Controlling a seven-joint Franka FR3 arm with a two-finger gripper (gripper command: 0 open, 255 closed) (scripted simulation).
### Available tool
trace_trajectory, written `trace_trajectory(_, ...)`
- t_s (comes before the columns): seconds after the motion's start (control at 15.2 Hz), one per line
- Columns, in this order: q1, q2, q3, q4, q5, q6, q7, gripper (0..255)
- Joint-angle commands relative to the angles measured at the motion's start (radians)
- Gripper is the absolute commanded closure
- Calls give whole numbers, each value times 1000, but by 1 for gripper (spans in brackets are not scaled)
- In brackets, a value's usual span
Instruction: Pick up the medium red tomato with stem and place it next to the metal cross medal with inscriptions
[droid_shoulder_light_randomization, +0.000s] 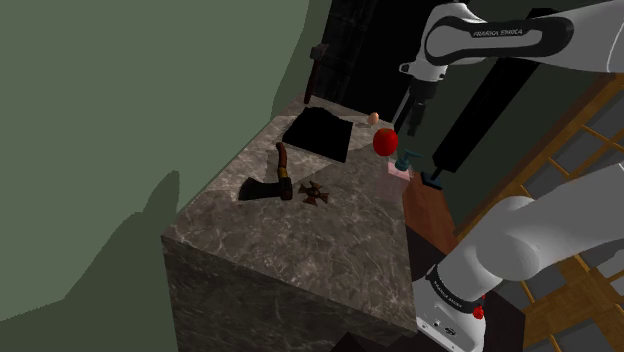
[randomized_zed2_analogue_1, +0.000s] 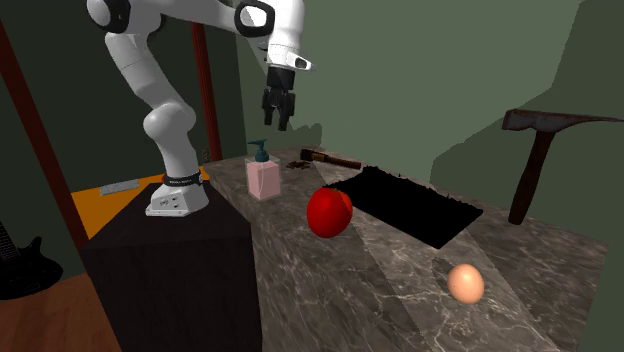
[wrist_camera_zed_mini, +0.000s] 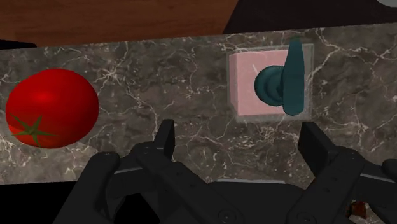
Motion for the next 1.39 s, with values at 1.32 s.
trace_trajectory(1.32,-118,755,-135,616,136,181,-644,0)
